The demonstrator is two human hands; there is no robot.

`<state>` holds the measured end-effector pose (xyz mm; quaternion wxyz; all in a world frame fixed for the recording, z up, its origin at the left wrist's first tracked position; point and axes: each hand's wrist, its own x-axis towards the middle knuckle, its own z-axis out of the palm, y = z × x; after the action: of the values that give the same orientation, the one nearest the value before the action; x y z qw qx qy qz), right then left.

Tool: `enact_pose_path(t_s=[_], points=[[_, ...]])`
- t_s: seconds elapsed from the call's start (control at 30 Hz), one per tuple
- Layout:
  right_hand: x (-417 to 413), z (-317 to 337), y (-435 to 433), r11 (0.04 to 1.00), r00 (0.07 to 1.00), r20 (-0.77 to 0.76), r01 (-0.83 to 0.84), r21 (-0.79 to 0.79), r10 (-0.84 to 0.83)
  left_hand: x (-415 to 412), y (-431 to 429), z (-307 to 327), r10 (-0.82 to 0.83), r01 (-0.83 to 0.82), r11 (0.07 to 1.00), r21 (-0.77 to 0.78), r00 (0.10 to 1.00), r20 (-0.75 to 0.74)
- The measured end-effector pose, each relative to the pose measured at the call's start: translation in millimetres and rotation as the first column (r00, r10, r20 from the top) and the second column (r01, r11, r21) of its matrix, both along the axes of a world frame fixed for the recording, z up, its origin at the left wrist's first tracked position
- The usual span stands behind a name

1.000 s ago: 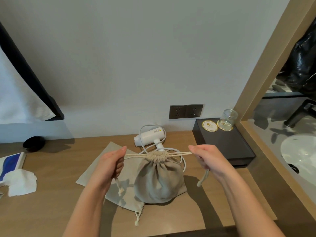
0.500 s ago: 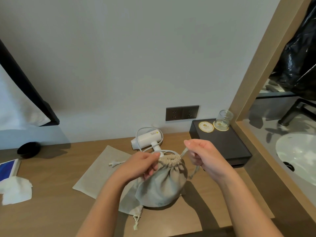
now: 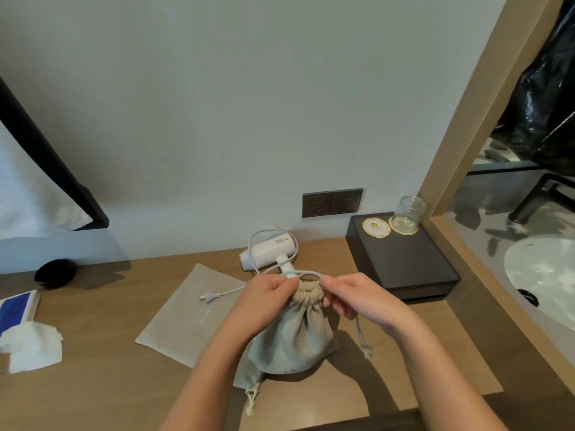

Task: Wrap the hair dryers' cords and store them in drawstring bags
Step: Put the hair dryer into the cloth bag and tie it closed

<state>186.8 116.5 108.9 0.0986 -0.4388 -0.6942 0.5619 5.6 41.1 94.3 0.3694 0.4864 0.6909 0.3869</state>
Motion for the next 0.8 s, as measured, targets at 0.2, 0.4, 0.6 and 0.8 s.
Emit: enact_pose_path(t_s=[0.2,0.4,0.6,0.8], points=[[-19,-1,-12,0.982,0.961,-0.204,0.181,-0.052,-0.188,2,-7,-3,0.222,-0.231,0.971,0.057,0.966,0.136],[-24,-4,-15,0.964,0.916,-0.303,0.237,-0.121,-0.263,-6,-12,-8,0.329,-0.341,0.94,0.016,0.916,0.228],[-28,-9,-18,0.947,0.896,-0.311,0.281,-0.157,-0.317,-6,-15,-9,0.372,-0.381,0.924,-0.034,0.874,0.312],[-35,-12,-15,0.939,0.885,-0.315,0.31,-0.146,-0.342,-6,-15,-6,0.379,-0.393,0.919,-0.044,0.842,0.383]])
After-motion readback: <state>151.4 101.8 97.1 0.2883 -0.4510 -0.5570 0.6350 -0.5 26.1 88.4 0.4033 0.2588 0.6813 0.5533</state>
